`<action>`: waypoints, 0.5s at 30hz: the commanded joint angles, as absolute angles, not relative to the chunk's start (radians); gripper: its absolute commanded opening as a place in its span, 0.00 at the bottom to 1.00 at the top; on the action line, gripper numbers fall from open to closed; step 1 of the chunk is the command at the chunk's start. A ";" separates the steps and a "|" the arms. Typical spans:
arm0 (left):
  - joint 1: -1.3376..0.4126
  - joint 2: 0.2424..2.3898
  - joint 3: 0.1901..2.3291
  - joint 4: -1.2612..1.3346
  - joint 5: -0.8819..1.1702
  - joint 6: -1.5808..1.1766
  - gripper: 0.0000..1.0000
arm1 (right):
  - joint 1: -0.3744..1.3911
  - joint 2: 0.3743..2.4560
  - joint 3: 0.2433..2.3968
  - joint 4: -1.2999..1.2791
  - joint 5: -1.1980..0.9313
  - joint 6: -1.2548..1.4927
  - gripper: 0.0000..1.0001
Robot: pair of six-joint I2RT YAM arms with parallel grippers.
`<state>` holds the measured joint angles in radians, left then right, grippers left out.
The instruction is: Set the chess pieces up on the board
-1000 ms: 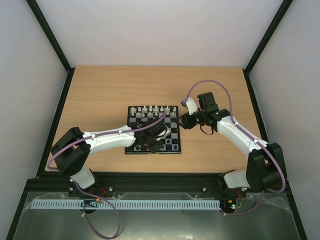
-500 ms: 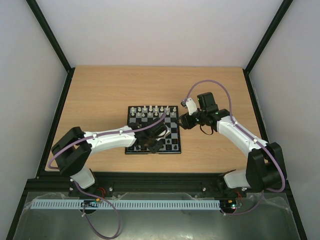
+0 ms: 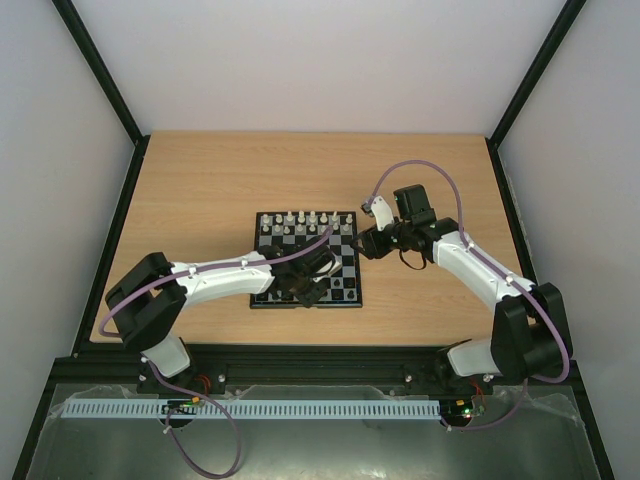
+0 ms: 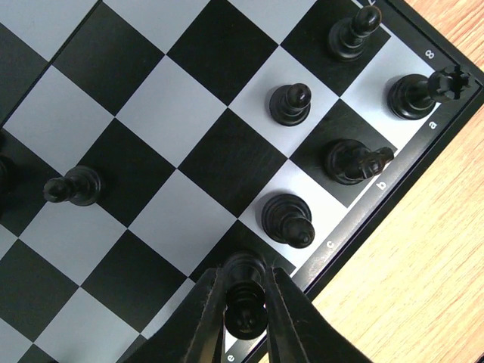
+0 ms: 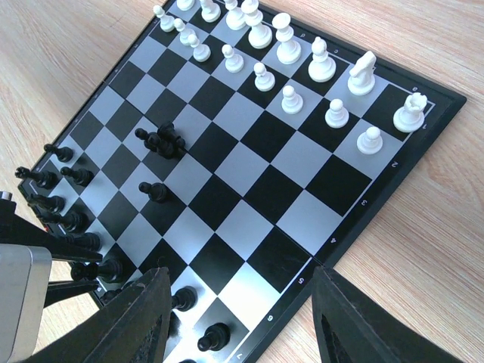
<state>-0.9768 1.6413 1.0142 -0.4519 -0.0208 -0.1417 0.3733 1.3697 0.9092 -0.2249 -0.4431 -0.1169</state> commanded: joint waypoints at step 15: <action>-0.982 1.627 0.995 -0.467 0.003 -0.138 0.16 | 0.370 1.394 0.904 -0.244 -0.469 -0.133 0.53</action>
